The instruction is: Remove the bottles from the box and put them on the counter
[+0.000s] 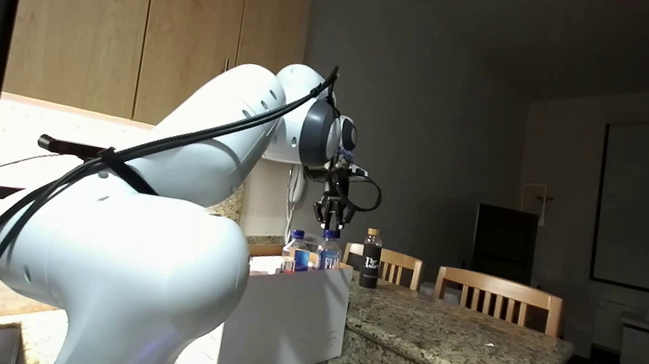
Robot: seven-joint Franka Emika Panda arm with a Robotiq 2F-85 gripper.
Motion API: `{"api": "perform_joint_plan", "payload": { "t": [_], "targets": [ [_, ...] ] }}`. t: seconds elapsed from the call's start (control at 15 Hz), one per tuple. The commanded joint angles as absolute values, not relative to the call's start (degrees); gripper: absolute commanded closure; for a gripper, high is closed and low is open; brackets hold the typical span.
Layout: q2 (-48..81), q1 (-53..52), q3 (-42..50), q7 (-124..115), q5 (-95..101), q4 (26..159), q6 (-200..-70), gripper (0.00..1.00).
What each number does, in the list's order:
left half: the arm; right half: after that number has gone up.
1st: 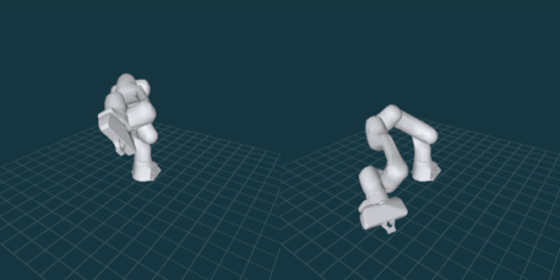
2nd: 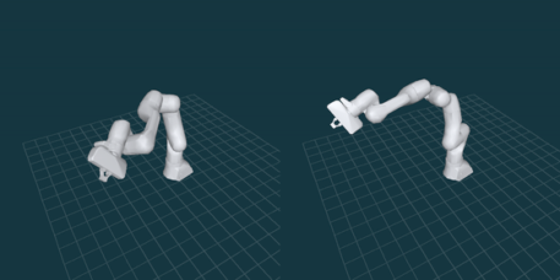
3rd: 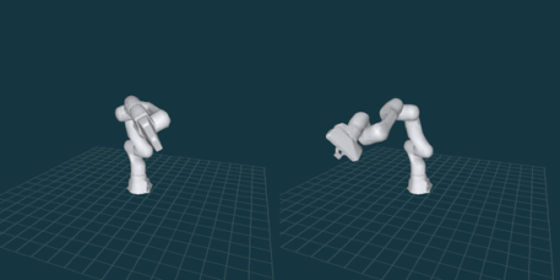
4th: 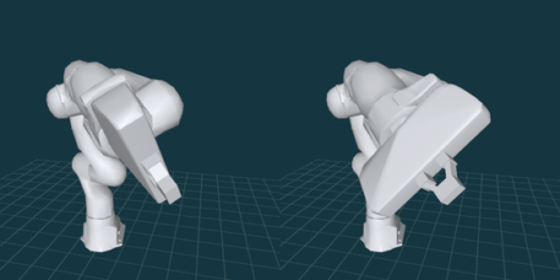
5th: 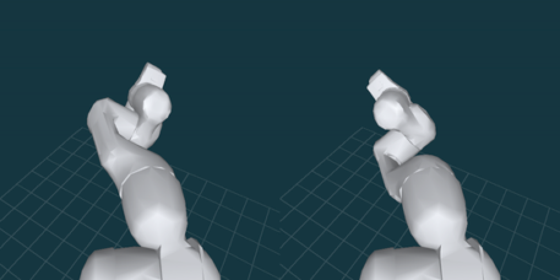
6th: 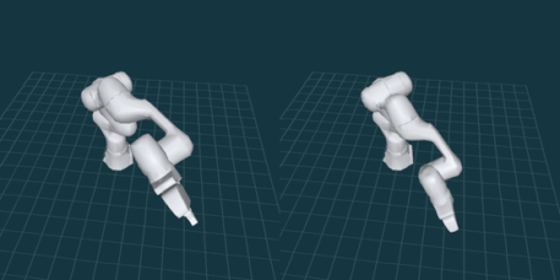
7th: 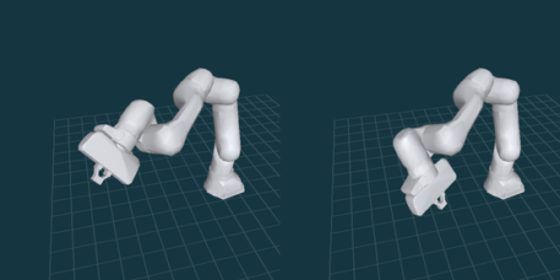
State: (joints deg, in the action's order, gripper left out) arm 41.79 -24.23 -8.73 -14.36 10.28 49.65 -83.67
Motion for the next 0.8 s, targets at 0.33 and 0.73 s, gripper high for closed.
{"api": "perform_joint_plan", "payload": {
  "t": [0.33, 0.73],
  "targets": [
    [41.7, -24.3, -8.7, -13.9, 10.4, 44.6, -79.9, 0.84],
    [38.7, -24.7, -7.2, -15.2, 12.4, 38.7, -78.9, 0.85]
  ]
}}
